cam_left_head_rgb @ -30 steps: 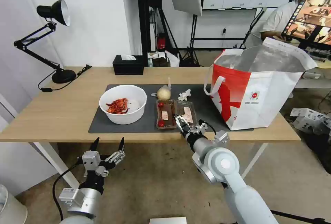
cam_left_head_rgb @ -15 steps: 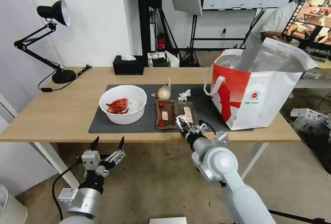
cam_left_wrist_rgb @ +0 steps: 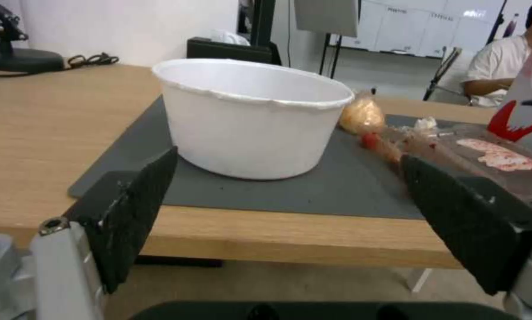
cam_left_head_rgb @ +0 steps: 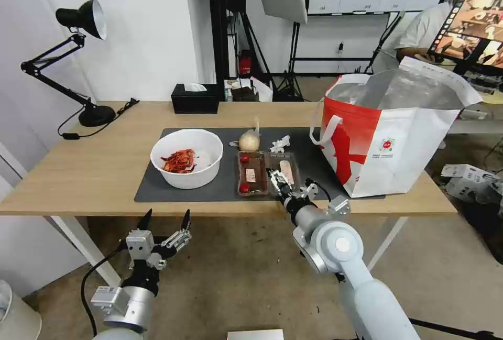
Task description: Pick up the trash from the table and place it into the takeout bag.
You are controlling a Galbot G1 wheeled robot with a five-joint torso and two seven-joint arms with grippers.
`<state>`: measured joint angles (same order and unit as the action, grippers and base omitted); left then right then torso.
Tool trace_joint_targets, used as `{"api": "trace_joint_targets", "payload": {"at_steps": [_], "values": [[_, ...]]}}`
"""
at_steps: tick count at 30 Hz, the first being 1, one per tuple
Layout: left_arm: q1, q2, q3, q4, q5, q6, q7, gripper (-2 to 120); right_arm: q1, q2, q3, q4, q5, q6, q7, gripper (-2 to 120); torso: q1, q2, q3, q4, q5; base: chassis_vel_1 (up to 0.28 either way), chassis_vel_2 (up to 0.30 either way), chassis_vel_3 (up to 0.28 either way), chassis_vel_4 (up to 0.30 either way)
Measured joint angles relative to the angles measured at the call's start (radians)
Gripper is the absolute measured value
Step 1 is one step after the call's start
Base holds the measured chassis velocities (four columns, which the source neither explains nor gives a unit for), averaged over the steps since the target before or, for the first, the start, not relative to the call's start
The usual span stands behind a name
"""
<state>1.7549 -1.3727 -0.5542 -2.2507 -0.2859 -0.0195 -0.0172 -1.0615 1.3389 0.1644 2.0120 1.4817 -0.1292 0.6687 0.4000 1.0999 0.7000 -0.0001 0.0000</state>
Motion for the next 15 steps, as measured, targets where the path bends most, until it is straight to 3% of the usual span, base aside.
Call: {"api": "trace_joint_targets", "payload": {"at_steps": [15], "values": [[0.004, -0.002, -0.002, 0.004, 0.001, -0.017, 0.001, 100, 0.043, -0.086, -0.068, -0.015, -0.319, -0.025, -0.241, 100, 0.000, 0.000, 0.000, -0.0001, 0.0000, 0.000, 0.000, 0.000, 0.000]]}}
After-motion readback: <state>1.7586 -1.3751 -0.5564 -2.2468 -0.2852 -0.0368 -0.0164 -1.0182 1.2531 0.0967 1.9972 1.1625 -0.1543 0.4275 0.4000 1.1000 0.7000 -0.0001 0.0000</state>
